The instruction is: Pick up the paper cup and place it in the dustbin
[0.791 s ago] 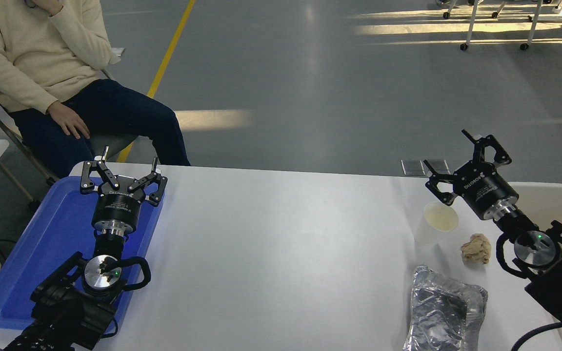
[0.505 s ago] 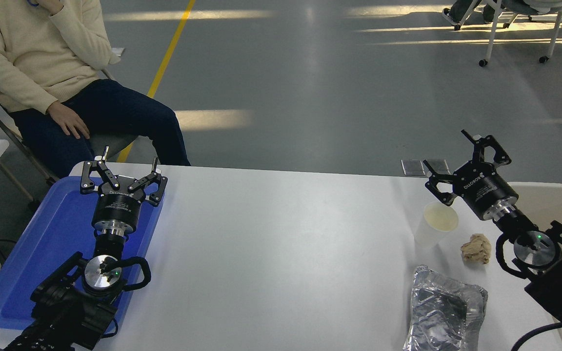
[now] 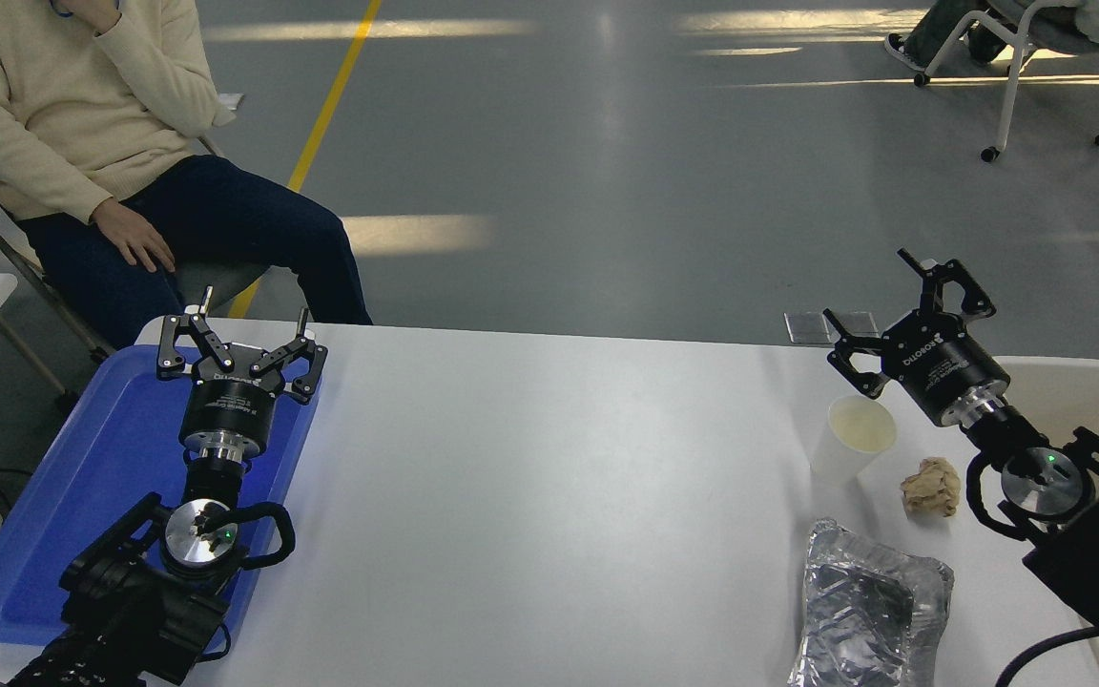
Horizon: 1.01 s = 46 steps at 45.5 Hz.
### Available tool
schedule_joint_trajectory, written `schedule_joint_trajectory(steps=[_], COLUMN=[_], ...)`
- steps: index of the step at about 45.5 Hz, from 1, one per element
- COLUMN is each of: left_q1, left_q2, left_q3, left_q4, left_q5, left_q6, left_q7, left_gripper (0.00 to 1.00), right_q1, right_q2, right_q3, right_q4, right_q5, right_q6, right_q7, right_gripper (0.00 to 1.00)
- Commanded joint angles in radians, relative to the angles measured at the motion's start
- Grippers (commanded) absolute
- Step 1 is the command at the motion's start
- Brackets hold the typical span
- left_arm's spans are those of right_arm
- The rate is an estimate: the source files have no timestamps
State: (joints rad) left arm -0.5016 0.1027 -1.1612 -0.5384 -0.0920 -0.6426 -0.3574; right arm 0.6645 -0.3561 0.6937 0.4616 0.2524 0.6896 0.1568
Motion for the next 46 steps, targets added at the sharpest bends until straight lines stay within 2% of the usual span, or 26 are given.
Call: schedule_joint_trajectory(steps=[1,10,18,35,46], left_q1=[0.000,0.000,0.000,0.000,0.000], left_q2=[0.000,0.000,0.000,0.000,0.000], left_q3=[0.000,0.000,0.000,0.000,0.000], left_q4=[0.000,0.000,0.000,0.000,0.000], left_q5=[0.000,0.000,0.000,0.000,0.001], left_q6=[0.000,0.000,0.000,0.000,0.000], left_q7=[0.000,0.000,0.000,0.000,0.000], left_gripper=[1.00,1.00,1.00,1.00,1.00], right_q1=[0.018,0.052,0.098,0.331,0.475], right_q2=[-0.018,-0.058,-0.107,-0.208,-0.271], right_q3=[-0.006,-0.008,-0.055,-0.479,-0.752], right_q4=[0.028,0.063,0.106,0.161,0.284], right_q5=[-0.015,-0.110,-0.133,-0.131,-0.137], right_q6=[-0.004,-0.007,-0.025,-0.051,-0.078], right_q7=[-0.005,-0.008,-0.006,-0.005,-0.005], right_gripper=[1.00,1.00,1.00,1.00,1.00])
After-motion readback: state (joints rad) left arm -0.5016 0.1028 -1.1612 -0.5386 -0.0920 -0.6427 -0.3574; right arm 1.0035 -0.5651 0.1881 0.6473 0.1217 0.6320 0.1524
